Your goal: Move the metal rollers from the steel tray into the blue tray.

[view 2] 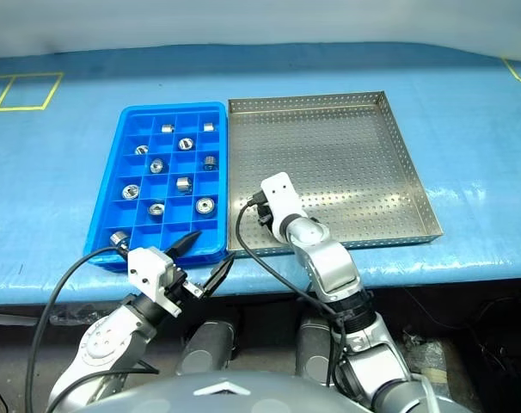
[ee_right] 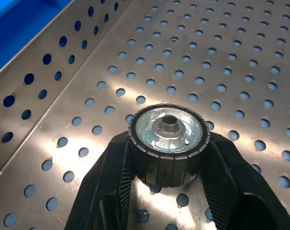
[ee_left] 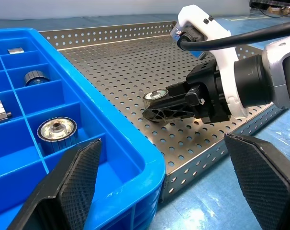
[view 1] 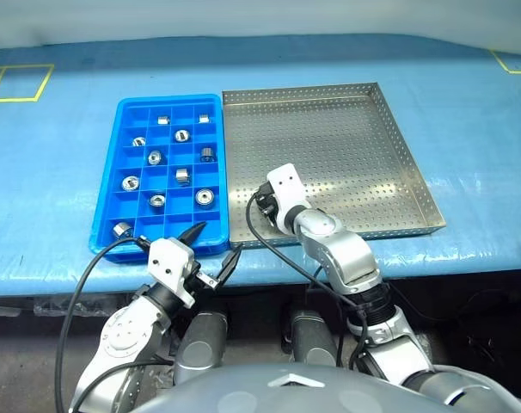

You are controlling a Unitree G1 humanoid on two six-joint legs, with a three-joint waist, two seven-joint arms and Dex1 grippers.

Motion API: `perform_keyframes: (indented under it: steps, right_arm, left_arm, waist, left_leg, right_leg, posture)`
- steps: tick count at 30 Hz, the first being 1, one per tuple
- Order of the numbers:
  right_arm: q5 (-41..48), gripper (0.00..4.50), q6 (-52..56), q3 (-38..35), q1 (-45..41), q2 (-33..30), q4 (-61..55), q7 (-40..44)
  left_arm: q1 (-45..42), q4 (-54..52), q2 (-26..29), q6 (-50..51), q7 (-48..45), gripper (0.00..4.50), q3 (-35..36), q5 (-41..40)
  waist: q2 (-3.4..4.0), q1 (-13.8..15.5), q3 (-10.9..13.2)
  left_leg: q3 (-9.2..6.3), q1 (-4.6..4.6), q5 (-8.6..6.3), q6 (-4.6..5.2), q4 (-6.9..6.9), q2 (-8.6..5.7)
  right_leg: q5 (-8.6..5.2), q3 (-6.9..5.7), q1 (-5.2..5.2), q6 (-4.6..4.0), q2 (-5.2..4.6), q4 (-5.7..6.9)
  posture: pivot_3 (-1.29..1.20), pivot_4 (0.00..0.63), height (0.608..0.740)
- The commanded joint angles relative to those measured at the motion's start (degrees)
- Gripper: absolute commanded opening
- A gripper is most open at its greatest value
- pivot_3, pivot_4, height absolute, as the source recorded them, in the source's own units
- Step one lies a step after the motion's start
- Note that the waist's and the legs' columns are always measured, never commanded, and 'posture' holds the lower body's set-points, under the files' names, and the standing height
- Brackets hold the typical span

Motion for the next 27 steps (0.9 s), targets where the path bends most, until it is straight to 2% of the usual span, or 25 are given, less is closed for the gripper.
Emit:
perform_keyframes:
  steps: [1,6,12,19,24,27]
  right_arm:
    - [-0.09,1.69,-3.59,-0.96,-3.7,1.96,-2.92,0.18]
    - [1.64,1.69,-6.67,1.93,-10.11,1.95,-3.62,7.02]
    - [3.28,1.69,-7.48,7.56,-13.12,2.9,-0.11,15.11]
    - [2.45,1.69,-8.53,12.43,-13.06,5.89,4.73,17.96]
    - [2.85,1.69,-8.2,12.87,-12.82,6.78,7.21,19.56]
    - [2.36,2.69,-8.03,12.03,-12.49,7.24,8.56,18.63]
  left_arm:
    - [0.3,-0.74,-0.79,-1.41,1.3,4.5,0.8,1.04]
    - [1.99,-1.1,-2.72,-4.25,4.85,4.5,2.59,4.2]
    - [5.42,-1.94,-3.33,-7.26,5.07,4.5,3.48,4.73]
    - [11.92,-3.19,-3.81,-10.15,5.64,4.5,4.04,5.76]
    - [14.62,-3.42,-3.95,-11.36,5.73,4.5,3.96,5.84]
    - [14.9,-3.2,-4.07,-11.84,5.75,4.5,3.83,5.87]
  waist:
    - [0.0,-0.01,0.0]
    - [0.0,0.26,0.0]
    - [0.0,1.05,0.0]
    - [-0.01,3.02,0.01]
    - [-0.02,4.63,0.01]
    - [-0.01,5.42,0.01]
  left_leg:
    - [0.0,0.0,0.0,0.0,0.0,0.0]
    - [-0.02,0.01,0.0,0.0,0.0,0.0]
    - [-0.03,0.01,0.0,0.0,-0.05,-0.01]
    - [-0.04,0.01,-0.01,-0.01,-0.04,0.0]
    - [-0.04,-0.01,-0.02,-0.02,-0.04,0.0]
    - [-0.03,-0.01,-0.03,-0.03,-0.04,0.0]
  right_leg:
    - [0.0,0.0,0.0,0.0,0.0,0.01]
    - [0.0,-0.01,0.01,0.0,0.01,0.0]
    - [-0.01,-0.02,0.0,-0.01,0.01,-0.02]
    - [-0.02,-0.02,-0.03,-0.02,0.02,0.0]
    - [-0.03,-0.03,-0.06,-0.02,0.02,-0.01]
    - [-0.03,-0.03,-0.08,-0.02,0.02,-0.01]
  posture:
    - [0.26,0.15,0.74]
    - [0.3,0.15,0.74]
    - [0.35,0.15,0.74]
    - [0.39,0.15,0.74]
    - [0.41,0.15,0.74]
    - [0.41,0.15,0.74]
